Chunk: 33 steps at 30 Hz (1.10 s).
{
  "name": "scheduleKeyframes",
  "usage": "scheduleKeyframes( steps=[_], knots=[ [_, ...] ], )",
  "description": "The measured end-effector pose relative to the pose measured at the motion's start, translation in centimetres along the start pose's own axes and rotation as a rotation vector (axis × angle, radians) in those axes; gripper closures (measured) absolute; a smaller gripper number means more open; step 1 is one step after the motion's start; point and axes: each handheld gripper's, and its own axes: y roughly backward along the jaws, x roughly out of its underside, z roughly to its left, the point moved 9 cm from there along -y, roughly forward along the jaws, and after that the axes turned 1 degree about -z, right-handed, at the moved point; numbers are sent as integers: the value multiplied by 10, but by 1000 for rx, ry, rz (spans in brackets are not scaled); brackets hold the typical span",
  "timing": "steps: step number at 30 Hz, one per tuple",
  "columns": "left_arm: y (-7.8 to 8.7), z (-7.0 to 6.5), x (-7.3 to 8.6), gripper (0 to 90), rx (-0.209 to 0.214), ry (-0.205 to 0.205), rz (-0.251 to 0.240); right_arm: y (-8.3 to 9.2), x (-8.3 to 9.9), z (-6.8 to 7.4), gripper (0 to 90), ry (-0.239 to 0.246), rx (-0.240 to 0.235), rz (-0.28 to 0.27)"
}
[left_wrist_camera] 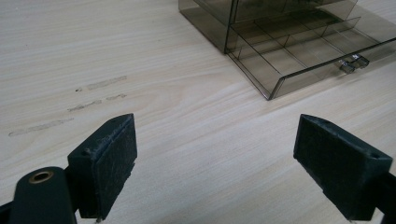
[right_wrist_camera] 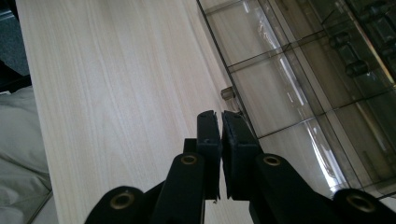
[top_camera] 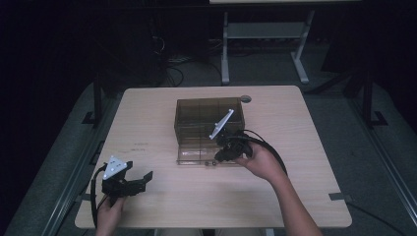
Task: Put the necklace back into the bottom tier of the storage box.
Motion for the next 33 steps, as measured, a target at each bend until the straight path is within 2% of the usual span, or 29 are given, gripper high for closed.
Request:
scheduleKeyframes(
  steps=[13, 20, 33],
  knots=[
    [0, 0, 0, 130, 1, 0, 1, -3, -13, -6, 859, -1, 8, -10],
    [0, 1, 0, 130, -1, 8, 0, -13, -21, -8, 859, 7, 4, 14],
    [1, 0, 1, 130, 2, 4, 7, -24, -29, -16, 857, 7, 2, 21]
  ],
)
